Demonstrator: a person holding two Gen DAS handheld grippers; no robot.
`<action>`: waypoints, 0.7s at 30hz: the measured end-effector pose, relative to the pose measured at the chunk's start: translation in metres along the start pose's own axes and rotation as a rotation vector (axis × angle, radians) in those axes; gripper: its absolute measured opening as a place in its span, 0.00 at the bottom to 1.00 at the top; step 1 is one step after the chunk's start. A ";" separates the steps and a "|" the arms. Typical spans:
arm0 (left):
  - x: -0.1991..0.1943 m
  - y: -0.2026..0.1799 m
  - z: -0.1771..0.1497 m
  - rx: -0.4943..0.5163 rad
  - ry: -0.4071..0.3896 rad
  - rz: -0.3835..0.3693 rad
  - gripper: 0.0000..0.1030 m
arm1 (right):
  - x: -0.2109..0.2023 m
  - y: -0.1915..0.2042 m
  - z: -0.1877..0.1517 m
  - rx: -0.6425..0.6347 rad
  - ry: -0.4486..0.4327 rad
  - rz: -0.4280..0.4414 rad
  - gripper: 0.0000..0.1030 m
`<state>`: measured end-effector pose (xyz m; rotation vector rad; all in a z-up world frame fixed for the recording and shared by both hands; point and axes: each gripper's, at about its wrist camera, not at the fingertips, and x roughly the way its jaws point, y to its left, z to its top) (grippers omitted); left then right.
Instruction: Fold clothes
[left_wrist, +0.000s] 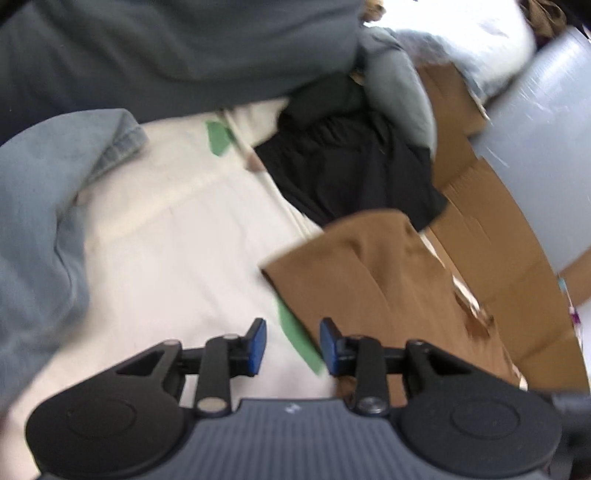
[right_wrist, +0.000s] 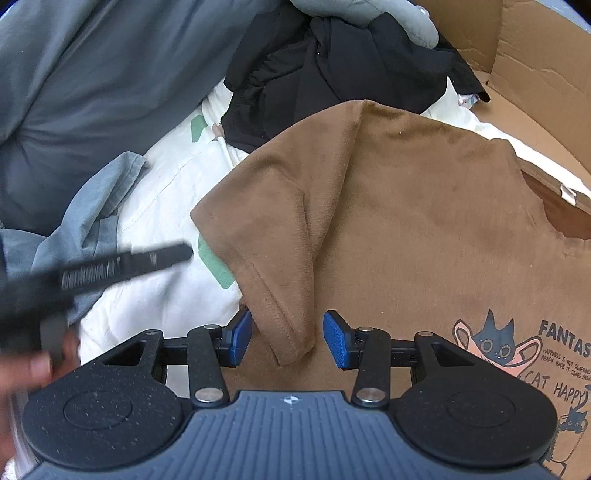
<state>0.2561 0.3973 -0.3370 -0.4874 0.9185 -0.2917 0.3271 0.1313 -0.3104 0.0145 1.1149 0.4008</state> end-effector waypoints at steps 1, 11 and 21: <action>0.003 0.003 0.005 -0.009 -0.006 0.008 0.32 | -0.001 0.000 0.000 0.004 0.000 0.003 0.49; 0.029 0.003 0.022 0.044 -0.011 0.041 0.27 | -0.005 0.001 -0.002 0.017 -0.010 0.016 0.49; 0.055 -0.006 0.021 0.145 0.013 0.048 0.18 | -0.005 -0.001 -0.005 0.064 -0.028 0.017 0.49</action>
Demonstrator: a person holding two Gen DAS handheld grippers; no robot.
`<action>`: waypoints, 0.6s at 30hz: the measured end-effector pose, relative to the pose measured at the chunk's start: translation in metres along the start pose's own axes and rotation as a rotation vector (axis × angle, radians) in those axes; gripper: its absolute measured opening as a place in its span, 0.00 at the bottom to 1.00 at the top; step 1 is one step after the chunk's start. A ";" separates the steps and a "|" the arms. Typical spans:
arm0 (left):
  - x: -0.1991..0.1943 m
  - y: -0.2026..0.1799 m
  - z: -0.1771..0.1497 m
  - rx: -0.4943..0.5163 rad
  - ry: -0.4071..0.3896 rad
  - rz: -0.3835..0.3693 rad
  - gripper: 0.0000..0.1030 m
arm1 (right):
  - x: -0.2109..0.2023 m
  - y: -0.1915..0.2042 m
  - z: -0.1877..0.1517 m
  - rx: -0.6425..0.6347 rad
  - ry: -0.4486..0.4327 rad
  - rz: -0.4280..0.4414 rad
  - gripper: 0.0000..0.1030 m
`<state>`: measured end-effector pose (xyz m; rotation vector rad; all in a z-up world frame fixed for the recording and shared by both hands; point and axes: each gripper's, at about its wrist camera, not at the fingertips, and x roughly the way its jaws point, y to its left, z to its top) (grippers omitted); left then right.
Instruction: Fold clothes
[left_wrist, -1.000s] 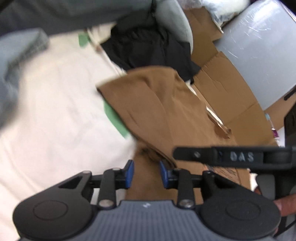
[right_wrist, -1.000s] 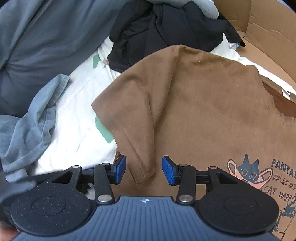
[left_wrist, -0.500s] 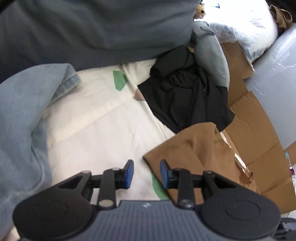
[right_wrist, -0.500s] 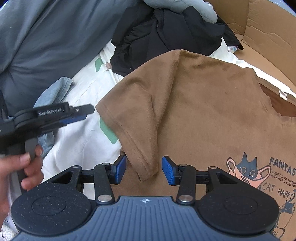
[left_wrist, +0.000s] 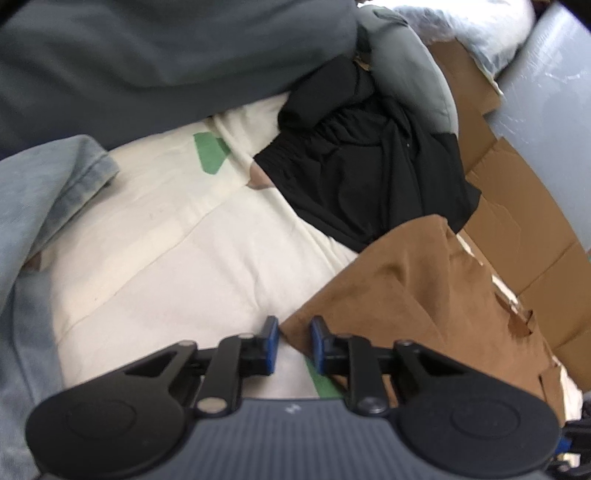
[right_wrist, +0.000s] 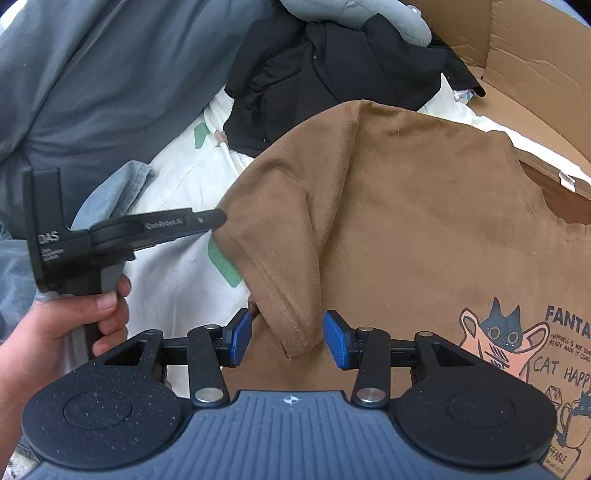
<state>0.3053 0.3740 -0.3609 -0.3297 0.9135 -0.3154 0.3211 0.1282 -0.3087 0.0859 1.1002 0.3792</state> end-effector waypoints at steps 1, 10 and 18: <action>0.002 0.000 0.001 0.006 0.002 0.000 0.14 | 0.001 -0.001 0.000 0.005 -0.008 0.007 0.49; -0.019 -0.021 0.010 0.060 0.001 -0.043 0.05 | 0.006 0.004 0.010 -0.028 -0.061 0.058 0.49; -0.038 -0.052 0.024 0.102 0.034 -0.156 0.05 | 0.008 0.015 0.018 -0.090 -0.122 0.105 0.48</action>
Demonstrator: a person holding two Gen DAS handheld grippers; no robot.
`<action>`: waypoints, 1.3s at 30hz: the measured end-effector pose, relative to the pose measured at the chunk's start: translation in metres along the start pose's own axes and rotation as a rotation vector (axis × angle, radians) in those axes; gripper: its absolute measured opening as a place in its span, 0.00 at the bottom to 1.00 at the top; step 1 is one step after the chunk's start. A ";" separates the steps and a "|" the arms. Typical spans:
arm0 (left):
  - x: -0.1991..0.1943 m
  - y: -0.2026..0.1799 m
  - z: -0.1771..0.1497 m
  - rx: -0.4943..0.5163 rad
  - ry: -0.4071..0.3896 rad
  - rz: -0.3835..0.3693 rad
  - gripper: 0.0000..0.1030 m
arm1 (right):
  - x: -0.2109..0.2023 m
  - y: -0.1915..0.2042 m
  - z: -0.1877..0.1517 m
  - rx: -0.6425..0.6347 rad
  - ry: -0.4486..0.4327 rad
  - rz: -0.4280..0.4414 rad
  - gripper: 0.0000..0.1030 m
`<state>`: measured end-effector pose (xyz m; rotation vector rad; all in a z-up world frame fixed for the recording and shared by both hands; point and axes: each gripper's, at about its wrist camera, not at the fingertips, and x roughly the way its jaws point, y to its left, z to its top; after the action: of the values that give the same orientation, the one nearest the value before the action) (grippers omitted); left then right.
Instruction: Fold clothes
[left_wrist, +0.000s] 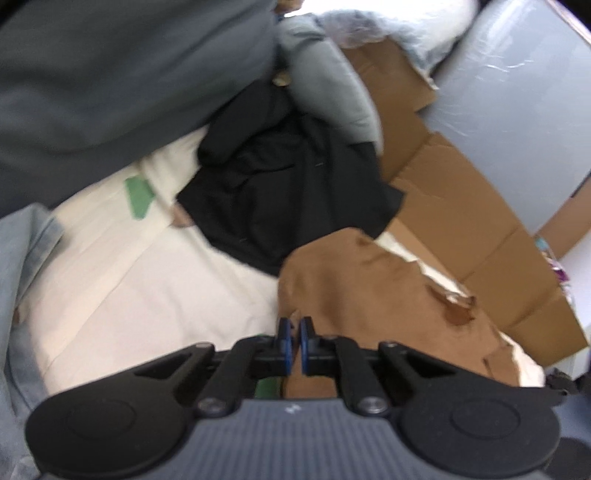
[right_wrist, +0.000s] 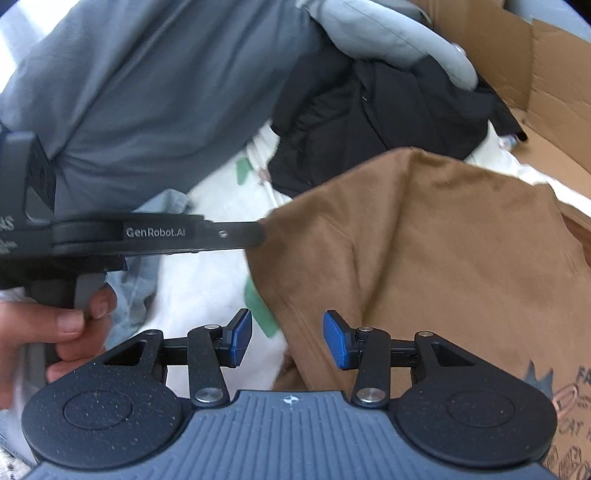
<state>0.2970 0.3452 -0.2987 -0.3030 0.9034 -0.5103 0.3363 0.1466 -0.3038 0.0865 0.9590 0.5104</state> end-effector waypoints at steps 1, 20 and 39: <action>-0.001 -0.004 0.003 0.003 0.006 -0.015 0.05 | 0.001 0.001 0.002 -0.005 -0.011 0.003 0.48; 0.022 -0.061 0.027 0.046 0.100 -0.142 0.06 | 0.010 -0.015 0.028 0.008 -0.172 -0.091 0.01; 0.099 -0.087 0.107 0.277 0.212 0.069 0.30 | -0.007 -0.055 0.032 -0.021 -0.205 0.004 0.01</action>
<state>0.4085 0.2224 -0.2623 0.0357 1.0308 -0.6039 0.3791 0.1004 -0.2963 0.1200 0.7528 0.5050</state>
